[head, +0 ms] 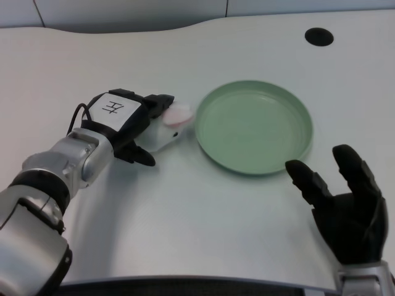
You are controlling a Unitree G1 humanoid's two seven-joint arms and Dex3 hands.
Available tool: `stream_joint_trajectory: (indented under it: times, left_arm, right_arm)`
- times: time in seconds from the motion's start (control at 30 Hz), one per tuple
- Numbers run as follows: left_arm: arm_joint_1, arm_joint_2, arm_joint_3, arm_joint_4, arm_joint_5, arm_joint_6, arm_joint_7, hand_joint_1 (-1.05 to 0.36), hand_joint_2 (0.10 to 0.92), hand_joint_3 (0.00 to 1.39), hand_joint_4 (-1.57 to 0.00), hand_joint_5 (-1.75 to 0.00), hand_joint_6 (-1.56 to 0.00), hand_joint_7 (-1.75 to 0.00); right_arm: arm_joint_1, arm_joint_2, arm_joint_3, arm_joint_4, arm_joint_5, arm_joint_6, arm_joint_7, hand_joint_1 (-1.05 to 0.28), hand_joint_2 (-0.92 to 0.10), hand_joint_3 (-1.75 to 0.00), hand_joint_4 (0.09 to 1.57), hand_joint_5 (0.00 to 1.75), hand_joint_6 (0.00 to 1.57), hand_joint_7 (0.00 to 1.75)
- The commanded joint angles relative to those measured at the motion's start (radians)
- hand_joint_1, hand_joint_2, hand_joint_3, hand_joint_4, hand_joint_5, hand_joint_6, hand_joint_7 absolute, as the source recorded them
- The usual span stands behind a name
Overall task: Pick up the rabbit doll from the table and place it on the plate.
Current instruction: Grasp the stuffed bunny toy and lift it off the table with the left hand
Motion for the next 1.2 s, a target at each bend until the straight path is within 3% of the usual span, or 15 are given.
stream_joint_trajectory:
  times: [0.03, 0.13, 0.2, 0.27, 0.33, 0.4, 0.47, 0.6, 0.7, 0.73, 0.9, 0.93, 1.03, 1.2]
  left_arm:
    - [0.011, -0.007, -0.039, 0.019, 0.032, 0.029, 0.08, -0.47, 0.786, 0.0, -0.64, -0.1, -0.51, -0.05]
    - [0.007, -0.012, -0.066, 0.025, 0.054, 0.059, 0.145, -0.3, 0.839, 0.02, -0.8, -0.13, -0.75, -0.08]
    - [0.002, -0.011, -0.088, 0.028, 0.069, 0.073, 0.176, -0.27, 0.865, 0.02, -0.84, -0.13, -0.81, -0.07]
    - [-0.004, -0.01, -0.106, 0.03, 0.082, 0.081, 0.203, -0.21, 0.884, 0.02, -0.95, -0.19, -0.97, -0.13]
    - [-0.01, -0.008, -0.117, 0.032, 0.086, 0.087, 0.205, -0.2, 0.89, 0.01, -1.0, -0.24, -1.04, -0.14]
    - [-0.015, -0.007, -0.122, 0.033, 0.084, 0.091, 0.201, -0.2, 0.895, 0.0, -0.93, -0.43, -1.09, -0.12]
    - [-0.016, -0.004, -0.123, 0.034, 0.08, 0.09, 0.206, -0.17, 0.876, 0.0, -0.85, -0.76, -1.14, -0.09]
    - [-0.017, -0.003, -0.119, 0.035, 0.073, 0.091, 0.202, -0.14, 0.845, 0.0, -0.8, -0.83, -1.14, -0.06]
    - [-0.024, -0.008, -0.074, 0.03, 0.024, 0.054, 0.205, -0.15, 0.865, 0.0, -0.79, -0.88, -1.15, -0.05]
    - [-0.032, -0.01, -0.066, 0.027, 0.015, 0.044, 0.209, -0.14, 0.87, 0.0, -0.73, -1.03, -1.17, -0.08]
    - [-0.042, -0.012, -0.058, 0.026, 0.01, 0.033, 0.211, -0.14, 0.858, 0.0, -0.72, -0.91, -1.11, -0.08]
    - [-0.06, -0.012, -0.049, 0.021, 0.0, 0.016, 0.215, -0.14, 0.857, 0.0, -0.73, -0.91, -1.12, -0.08]
    - [-0.098, -0.007, -0.029, 0.012, -0.016, -0.035, 0.233, -0.16, 0.847, 0.0, -0.77, -0.97, -1.15, -0.09]
    - [-0.107, -0.003, -0.023, 0.015, -0.016, -0.056, 0.24, -0.17, 0.841, 0.0, -0.77, -1.02, -1.16, -0.09]
  right_arm:
    - [0.013, 0.007, 0.004, -0.015, 0.007, 0.007, 0.005, -0.81, -0.92, -0.16, 0.94, 0.0, 0.9, 0.0]
    - [0.022, 0.008, 0.009, -0.034, 0.001, 0.009, -0.009, -0.82, -0.92, -0.16, 0.95, 0.01, 0.91, 0.0]
    - [0.027, 0.012, 0.013, -0.046, 0.0, 0.01, -0.017, -0.82, -0.92, -0.16, 0.95, 0.01, 0.91, 0.0]
    - [0.032, 0.015, 0.016, -0.058, 0.002, 0.01, -0.023, -0.83, -0.92, -0.16, 0.96, 0.01, 0.91, 0.0]
    - [0.031, 0.014, 0.016, -0.056, 0.005, 0.009, -0.02, -0.83, -0.92, -0.16, 0.95, 0.01, 0.91, 0.0]
    - [0.028, 0.013, 0.016, -0.051, 0.007, 0.005, -0.014, -0.83, -0.92, -0.16, 0.95, 0.01, 0.9, 0.0]
    - [0.024, 0.011, 0.013, -0.042, 0.011, 0.005, -0.005, -0.82, -0.92, -0.17, 0.94, 0.0, 0.89, 0.0]
    - [0.02, 0.007, 0.012, -0.034, 0.015, 0.006, 0.0, -0.82, -0.92, -0.17, 0.94, 0.0, 0.89, 0.0]
    - [0.016, 0.005, 0.015, -0.035, 0.009, 0.001, -0.007, -0.82, -0.92, -0.18, 0.94, 0.0, 0.89, 0.0]
    - [0.013, 0.006, 0.014, -0.033, 0.01, 0.0, -0.01, -0.82, -0.92, -0.18, 0.94, 0.0, 0.89, 0.0]
    - [0.008, 0.008, 0.012, -0.029, 0.013, 0.0, -0.011, -0.82, -0.92, -0.17, 0.94, 0.0, 0.9, 0.0]
    - [-0.002, 0.006, 0.01, -0.018, 0.014, 0.002, -0.01, -0.82, -0.92, -0.17, 0.94, 0.0, 0.9, 0.0]
    - [-0.018, 0.002, 0.006, 0.003, 0.014, -0.002, -0.014, -0.81, -0.92, -0.16, 0.95, 0.0, 0.9, 0.0]
    - [-0.023, 0.0, 0.003, 0.012, 0.013, -0.009, -0.013, -0.81, -0.92, -0.15, 0.95, 0.01, 0.9, 0.0]
